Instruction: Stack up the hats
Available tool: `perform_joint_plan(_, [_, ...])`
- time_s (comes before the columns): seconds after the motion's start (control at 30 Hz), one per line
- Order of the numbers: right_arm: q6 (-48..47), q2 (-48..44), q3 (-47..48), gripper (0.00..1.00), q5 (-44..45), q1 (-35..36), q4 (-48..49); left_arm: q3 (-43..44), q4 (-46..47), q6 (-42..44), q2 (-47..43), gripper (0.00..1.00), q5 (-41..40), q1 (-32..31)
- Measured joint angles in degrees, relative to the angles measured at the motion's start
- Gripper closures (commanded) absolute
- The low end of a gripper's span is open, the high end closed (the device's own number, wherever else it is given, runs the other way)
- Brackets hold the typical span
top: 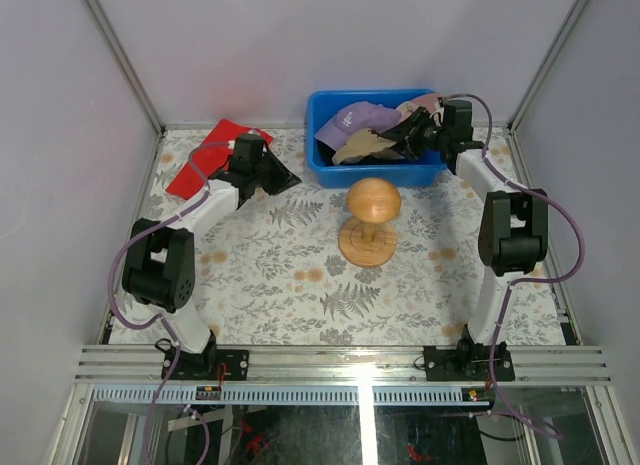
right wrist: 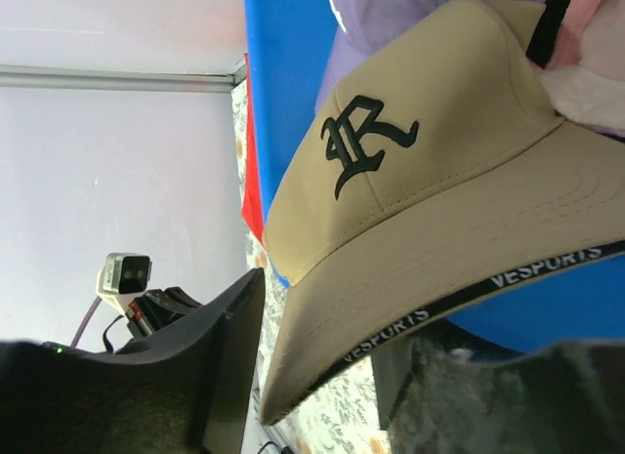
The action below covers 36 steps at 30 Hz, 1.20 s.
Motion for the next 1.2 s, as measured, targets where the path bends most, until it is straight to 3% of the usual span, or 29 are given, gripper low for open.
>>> perform_joint_plan(0.13, [-0.3,0.0,-0.1,0.89,0.8,-0.2,-0.5,-0.6,-0.5,0.3,0.0,0.95,0.6,0.0])
perform_joint_plan(0.2, [-0.7,0.0,-0.1,1.0,1.2,-0.3,-0.9,-0.6,-0.9,0.6,-0.2,0.95,0.9,0.0])
perform_joint_plan(0.4, [-0.4,-0.5,-0.2,1.0,0.7,-0.7,-1.4,-1.7,-1.6,1.4,-3.7,0.92,1.1,0.1])
perform_joint_plan(0.6, [2.1,-6.3,-1.1,1.0,-2.3,-0.7,2.1,-6.8,-0.7,0.9,-11.1,0.75,3.1,2.3])
perform_joint_plan(0.77, [5.5,-13.9,-1.1,1.0,-6.1,-0.7,5.9,-10.7,-1.0,0.1,-15.8,0.54,5.4,5.2])
perform_joint_plan(0.97, [5.3,-22.3,-3.7,1.0,-9.8,-0.7,3.7,-12.2,-1.1,-1.0,-19.9,0.47,9.0,8.3])
perform_joint_plan(1.2, [4.2,-35.1,-19.5,1.0,-12.1,-0.7,-0.6,-15.8,-0.6,-2.9,-24.1,0.45,11.3,9.4])
